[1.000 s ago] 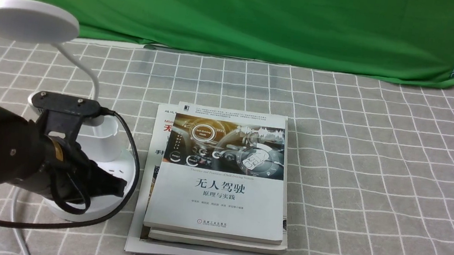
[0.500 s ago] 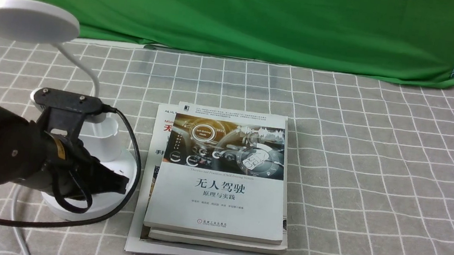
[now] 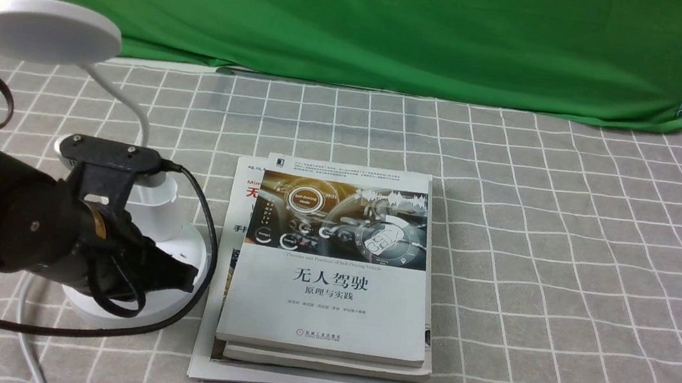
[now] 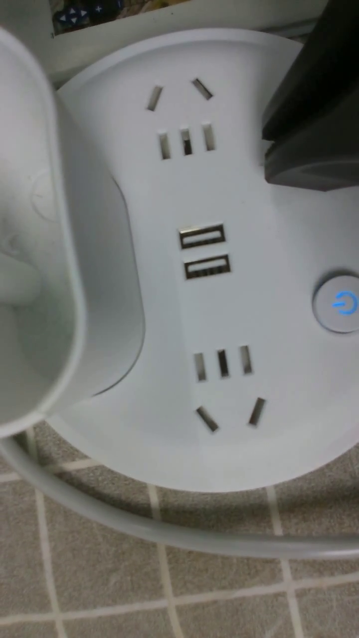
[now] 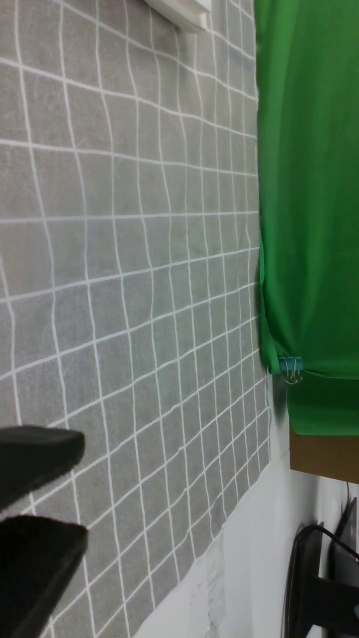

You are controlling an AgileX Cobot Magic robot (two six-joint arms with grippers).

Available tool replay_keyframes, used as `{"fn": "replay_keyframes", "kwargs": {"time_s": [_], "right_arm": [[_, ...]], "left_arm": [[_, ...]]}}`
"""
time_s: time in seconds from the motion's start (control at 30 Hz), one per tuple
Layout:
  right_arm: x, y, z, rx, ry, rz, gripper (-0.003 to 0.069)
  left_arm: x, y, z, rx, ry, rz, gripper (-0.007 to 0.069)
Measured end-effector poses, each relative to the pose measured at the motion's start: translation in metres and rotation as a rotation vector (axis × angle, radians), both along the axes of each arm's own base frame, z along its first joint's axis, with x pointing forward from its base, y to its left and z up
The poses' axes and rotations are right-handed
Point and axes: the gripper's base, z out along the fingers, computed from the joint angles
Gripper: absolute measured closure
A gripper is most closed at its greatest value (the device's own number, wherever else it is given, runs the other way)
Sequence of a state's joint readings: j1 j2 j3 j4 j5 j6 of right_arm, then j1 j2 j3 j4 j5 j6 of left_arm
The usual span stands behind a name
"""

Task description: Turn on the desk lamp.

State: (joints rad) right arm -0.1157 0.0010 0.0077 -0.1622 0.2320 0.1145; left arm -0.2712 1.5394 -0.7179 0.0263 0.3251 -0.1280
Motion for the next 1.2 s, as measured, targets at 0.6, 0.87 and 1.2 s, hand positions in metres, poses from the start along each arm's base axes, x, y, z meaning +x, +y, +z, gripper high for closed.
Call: {"fn": "replay_keyframes", "kwargs": {"time_s": [0.6,0.87,1.2], "right_arm": [[0.000,0.000,0.000,0.000,0.000,0.000,0.0414],[0.000,0.000,0.000,-0.001,0.000,0.000,0.0414],[0.000,0.000,0.000,0.000,0.000,0.000,0.0414]], "left_arm": [[-0.129,0.030,0.067,-0.191,-0.231,0.055,0.0606],[-0.187,0.047,0.082,-0.285,-0.609,0.032,0.0606],[-0.217,0.056,0.100,-0.345,-0.851,0.016,0.0606]]}}
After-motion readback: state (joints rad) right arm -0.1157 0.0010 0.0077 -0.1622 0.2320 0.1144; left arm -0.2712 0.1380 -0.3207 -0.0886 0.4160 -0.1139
